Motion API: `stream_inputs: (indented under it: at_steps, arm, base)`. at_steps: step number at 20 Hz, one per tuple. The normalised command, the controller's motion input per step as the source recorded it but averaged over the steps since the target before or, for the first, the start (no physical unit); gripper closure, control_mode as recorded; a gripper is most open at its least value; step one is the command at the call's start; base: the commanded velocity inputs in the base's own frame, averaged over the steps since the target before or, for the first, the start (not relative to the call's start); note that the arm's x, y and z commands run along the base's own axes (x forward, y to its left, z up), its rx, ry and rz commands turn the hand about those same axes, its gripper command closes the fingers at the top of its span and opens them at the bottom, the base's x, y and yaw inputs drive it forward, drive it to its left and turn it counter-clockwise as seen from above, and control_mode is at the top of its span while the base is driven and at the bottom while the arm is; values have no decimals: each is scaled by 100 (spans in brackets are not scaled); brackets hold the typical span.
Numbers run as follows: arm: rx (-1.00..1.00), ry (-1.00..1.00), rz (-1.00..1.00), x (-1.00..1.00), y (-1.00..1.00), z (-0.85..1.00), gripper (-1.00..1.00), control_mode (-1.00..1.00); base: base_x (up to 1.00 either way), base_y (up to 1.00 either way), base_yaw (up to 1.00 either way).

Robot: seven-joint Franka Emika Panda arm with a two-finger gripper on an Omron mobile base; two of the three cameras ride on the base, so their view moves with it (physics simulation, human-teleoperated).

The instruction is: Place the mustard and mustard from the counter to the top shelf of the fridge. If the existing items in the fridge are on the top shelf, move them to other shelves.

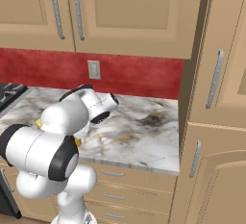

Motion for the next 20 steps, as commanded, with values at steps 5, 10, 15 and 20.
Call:
stream_inputs:
  at_steps: [5, 10, 15, 20]
  arm:
    - [0, 0, -5, 5, 12, -3, -100, -100]
    - [0, 0, -4, 2, 8, -5, 100, -100]
    - [0, -2, 0, -5, 0, 10, 100, -100]
    - [1, -18, -6, -29, -2, 89, 100, -100]
  base:
    - [0, 0, 0]
    - [0, 0, 0]
    - [0, 0, 0]
    - [0, 0, 0]
